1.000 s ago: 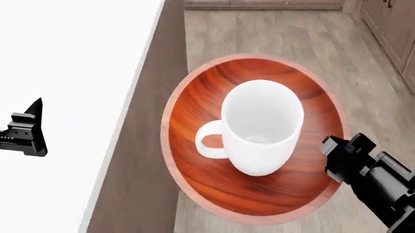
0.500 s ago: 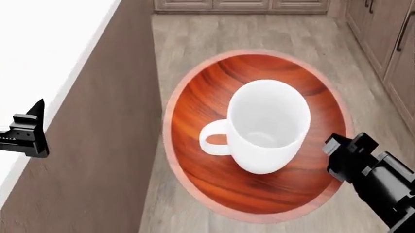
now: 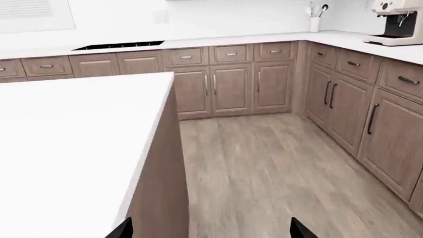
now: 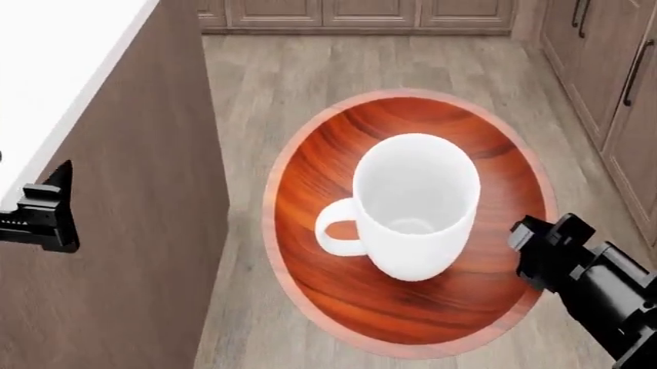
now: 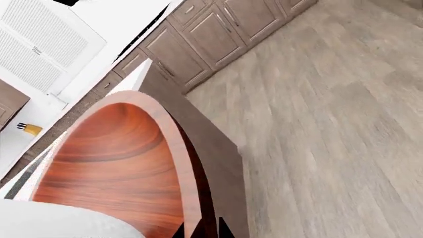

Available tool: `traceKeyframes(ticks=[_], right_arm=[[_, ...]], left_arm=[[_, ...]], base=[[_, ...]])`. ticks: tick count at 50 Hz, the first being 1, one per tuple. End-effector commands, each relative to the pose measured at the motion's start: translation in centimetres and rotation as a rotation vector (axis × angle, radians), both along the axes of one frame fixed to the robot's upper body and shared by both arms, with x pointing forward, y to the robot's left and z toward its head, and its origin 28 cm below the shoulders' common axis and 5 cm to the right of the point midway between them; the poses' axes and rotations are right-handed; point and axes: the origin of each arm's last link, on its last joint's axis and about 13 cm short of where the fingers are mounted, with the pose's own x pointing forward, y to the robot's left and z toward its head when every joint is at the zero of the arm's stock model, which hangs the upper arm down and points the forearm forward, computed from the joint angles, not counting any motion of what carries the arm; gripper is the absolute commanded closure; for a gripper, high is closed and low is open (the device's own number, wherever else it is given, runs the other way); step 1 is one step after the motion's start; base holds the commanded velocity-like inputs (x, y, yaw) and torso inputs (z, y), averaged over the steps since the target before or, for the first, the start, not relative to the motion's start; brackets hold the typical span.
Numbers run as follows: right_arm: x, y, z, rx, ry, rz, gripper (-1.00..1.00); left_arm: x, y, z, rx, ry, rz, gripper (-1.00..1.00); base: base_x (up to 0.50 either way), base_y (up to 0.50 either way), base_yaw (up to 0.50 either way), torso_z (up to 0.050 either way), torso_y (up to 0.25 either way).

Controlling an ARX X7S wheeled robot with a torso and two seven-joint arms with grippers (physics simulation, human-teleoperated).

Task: Place the cup inside the bowl on the dining table and move the bowl to any counter.

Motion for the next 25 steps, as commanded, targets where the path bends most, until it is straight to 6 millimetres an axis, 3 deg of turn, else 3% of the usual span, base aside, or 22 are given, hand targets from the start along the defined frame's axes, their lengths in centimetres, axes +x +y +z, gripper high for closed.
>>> traceKeyframes(ticks=[1,25], right_arm=[[0.54,-0.04,0.8,-0.016,-0.035,0.007,1.0],[1.44,0.05,0.6,0.009,-0.041,-0.014,1.0]], left_arm=[[0.24,0.12,-0.77,-0.017,-0.016,0.001,-1.0],[0.19,0.18,-0.88,-0.025,-0.018,0.002,-1.0]], base=[[0.5,-0.06,0.0,0.0,0.0],[0.5,0.0,0.0,0.0,0.002]])
